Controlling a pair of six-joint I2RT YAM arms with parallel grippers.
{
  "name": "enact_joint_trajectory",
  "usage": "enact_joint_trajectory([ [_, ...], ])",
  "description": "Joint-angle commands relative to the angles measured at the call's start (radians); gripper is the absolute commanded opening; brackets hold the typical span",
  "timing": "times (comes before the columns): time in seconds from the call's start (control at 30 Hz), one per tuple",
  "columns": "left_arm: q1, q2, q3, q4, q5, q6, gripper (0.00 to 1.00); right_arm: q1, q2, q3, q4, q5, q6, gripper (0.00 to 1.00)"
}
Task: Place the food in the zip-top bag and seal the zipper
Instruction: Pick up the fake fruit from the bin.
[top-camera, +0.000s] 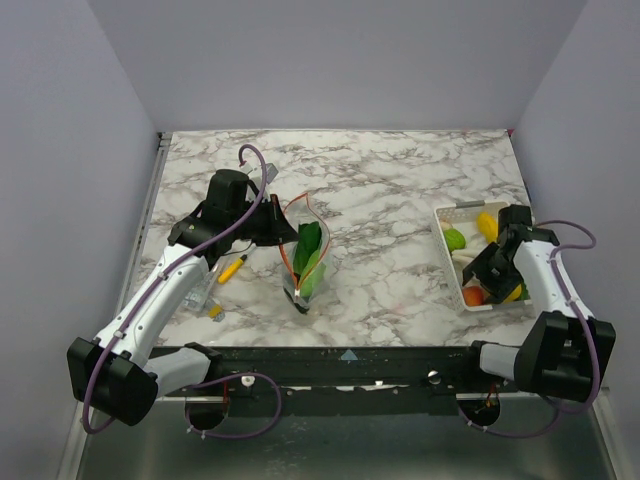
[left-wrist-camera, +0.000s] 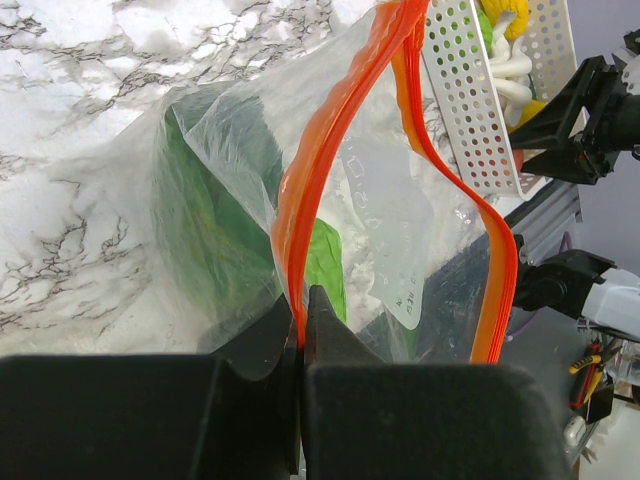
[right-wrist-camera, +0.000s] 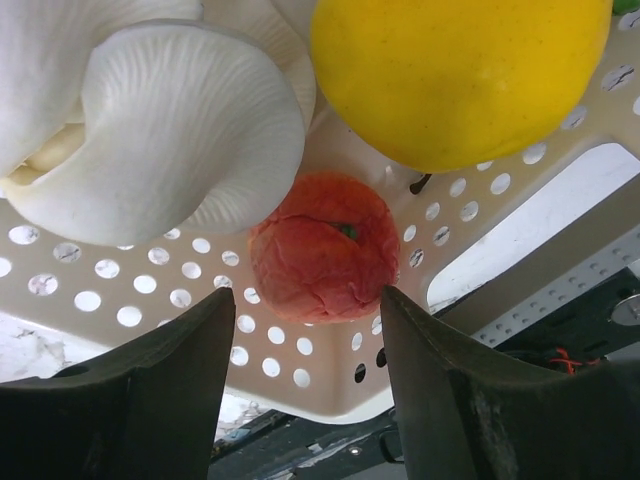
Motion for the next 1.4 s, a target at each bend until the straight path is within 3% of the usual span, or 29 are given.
enact_joint_trajectory([
  [0.0,-0.005,-0.009,0.001,0.014,0.011,0.006,0.00,-0.003,0.044,0.013,-0.017,-0.015,-0.010,0.63],
  [0.43,-0.005,-0.003,0.001,0.012,0.010,0.008,0.00,-0.003,0.165,-0.034,0.091,0.000,0.012,0.62],
  [0.57,-0.005,-0.002,0.004,0.009,0.011,0.009,0.00,-0.004,0.121,-0.008,0.054,0.017,0.013,0.44],
  [0.97,-0.007,-0.009,-0.003,0.021,0.031,-0.006,0.00,-0.003,-0.087,0.215,-0.111,0.233,-0.034,0.19],
  [1.07,-0.008,-0.008,-0.004,0.020,0.033,-0.006,0.00,-0.003,-0.107,0.295,-0.127,0.250,-0.103,0.08],
  [1.13,-0.008,-0.011,-0.001,0.017,0.032,-0.005,0.00,-0.003,-0.124,0.328,-0.111,0.212,-0.142,0.03],
  [1.27,-0.008,-0.017,-0.002,0.020,0.030,-0.006,0.00,0.003,-0.111,0.370,-0.052,-0.081,-0.188,0.00],
  [1.37,-0.008,-0.012,-0.003,0.019,0.023,-0.004,0.00,0.144,-0.113,0.377,0.027,-0.117,-0.141,0.00],
])
